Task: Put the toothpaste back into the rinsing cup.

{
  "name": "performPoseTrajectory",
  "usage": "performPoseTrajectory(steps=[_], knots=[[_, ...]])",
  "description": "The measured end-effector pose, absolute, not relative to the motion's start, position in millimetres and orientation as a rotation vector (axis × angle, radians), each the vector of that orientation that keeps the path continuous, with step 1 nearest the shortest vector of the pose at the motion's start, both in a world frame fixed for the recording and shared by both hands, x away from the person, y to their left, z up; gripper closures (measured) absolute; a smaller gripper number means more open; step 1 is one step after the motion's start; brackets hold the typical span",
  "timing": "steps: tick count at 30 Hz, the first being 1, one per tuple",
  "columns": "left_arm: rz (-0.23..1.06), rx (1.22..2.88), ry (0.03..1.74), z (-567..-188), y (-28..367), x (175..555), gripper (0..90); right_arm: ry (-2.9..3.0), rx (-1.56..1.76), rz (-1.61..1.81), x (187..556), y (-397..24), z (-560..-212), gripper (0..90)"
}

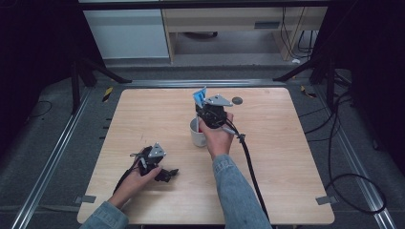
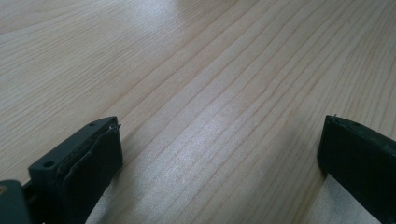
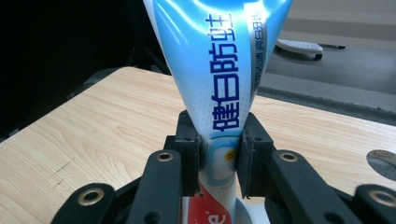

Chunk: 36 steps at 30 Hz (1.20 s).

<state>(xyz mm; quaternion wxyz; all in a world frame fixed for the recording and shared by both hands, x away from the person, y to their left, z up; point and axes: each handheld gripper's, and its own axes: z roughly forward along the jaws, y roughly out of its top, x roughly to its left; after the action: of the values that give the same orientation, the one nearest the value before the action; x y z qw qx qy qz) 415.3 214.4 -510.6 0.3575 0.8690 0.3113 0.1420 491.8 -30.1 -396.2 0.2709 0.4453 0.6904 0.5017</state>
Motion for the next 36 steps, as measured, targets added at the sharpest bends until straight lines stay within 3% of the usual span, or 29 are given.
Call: performPoseTrajectory(steps=[36], knots=[[0.362, 2.246, 0.803, -511, 215, 415, 0.0, 1.885, 1.244, 1.352, 486, -33, -412, 72.9]])
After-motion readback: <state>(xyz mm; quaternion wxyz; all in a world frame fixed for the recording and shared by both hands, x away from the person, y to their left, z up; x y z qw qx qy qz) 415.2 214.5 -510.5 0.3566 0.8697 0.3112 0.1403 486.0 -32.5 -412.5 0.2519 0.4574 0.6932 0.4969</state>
